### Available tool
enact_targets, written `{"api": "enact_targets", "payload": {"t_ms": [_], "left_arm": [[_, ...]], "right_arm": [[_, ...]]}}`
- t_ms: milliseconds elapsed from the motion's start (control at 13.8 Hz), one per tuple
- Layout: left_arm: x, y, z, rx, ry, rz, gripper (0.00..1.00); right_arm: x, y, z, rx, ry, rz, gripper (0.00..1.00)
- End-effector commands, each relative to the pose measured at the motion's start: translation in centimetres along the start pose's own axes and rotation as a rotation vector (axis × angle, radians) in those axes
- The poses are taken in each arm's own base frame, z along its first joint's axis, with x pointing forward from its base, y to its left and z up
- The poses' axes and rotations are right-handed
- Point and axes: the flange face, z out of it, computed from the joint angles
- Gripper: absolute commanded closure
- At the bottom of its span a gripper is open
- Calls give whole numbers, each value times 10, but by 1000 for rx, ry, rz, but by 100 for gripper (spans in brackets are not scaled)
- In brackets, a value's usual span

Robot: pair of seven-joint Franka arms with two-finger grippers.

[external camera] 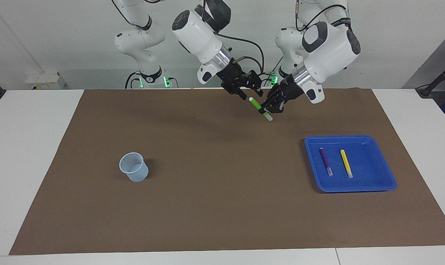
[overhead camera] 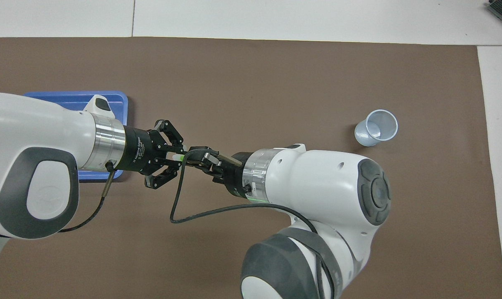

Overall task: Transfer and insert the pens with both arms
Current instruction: 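Lift the green pen toward the right gripper with the left gripper, then grasp the green pen tip with the right gripper, then open the left gripper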

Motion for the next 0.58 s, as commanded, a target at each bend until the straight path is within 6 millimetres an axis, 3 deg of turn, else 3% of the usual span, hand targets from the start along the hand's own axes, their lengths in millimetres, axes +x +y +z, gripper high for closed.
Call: {"api": "enact_targets", "payload": {"t_ms": [0,145,508], "left_arm": [[-3,-9,1,-23,-12,-19,100],[-3,-10,1,-21,-11,-18,100],[-4,-10,1,-23,-9,-13,100]], "right_arm": [[11,0,1,17,11,-33,21],[22,3,-5,19,23,-70,21],[21,1,-4,26,28,-65,31]]}}
